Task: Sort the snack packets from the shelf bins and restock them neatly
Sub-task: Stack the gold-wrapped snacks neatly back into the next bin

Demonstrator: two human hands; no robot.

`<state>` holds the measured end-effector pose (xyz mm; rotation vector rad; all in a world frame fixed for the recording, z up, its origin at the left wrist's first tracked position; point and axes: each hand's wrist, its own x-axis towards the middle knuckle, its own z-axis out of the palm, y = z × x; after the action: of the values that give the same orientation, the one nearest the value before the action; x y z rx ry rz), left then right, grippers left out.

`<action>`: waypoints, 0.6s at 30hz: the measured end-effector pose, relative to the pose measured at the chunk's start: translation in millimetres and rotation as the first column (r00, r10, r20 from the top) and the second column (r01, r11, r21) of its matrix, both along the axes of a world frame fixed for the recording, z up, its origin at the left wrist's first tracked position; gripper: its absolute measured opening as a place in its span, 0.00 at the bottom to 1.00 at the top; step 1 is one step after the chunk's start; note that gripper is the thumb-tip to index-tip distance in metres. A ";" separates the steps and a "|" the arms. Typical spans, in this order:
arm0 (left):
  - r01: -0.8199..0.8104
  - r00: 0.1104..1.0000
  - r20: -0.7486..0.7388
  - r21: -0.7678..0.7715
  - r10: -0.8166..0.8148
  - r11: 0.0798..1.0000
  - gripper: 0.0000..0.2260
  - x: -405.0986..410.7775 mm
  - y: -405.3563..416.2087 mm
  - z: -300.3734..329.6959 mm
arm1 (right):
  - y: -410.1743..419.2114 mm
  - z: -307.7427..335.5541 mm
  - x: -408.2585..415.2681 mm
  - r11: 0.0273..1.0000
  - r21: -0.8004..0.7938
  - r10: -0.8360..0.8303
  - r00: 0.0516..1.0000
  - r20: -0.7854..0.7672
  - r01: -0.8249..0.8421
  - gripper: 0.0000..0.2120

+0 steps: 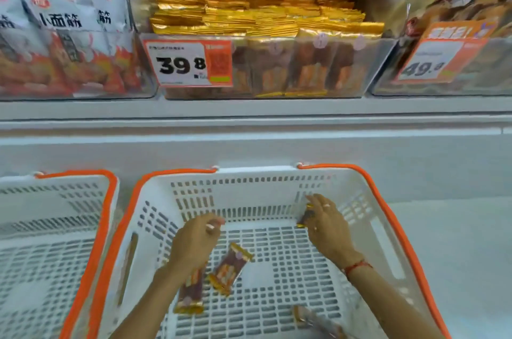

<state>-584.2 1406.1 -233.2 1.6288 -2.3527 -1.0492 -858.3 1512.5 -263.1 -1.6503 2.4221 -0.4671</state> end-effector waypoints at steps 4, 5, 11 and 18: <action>0.028 0.984 0.170 0.181 -0.060 0.983 0.17 0.2 16.3 -66.3 | -5.9 -47.2 -1.0 0.997 -0.038 -0.072 0.984 -0.163 0.067 0.20; 0.048 0.975 0.205 0.194 -0.088 0.980 0.21 -1.8 21.0 -79.9 | -4.4 -59.2 -2.1 0.995 -0.048 -0.099 0.976 -0.194 0.091 0.18; 0.107 0.936 0.311 0.189 -0.163 0.976 0.17 -16.2 31.3 -99.9 | 5.9 -71.2 -5.0 0.988 0.149 -0.018 0.985 -0.174 0.044 0.14; -0.165 0.882 -0.274 0.583 0.384 0.796 0.10 -40.6 21.7 -54.4 | -12.4 16.9 18.5 0.935 0.259 -0.337 0.384 0.860 0.242 0.07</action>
<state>-624.8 1427.8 -287.5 1.6526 -1.5741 -1.8817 -839.7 1500.1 -246.2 -0.5613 1.7747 -0.9693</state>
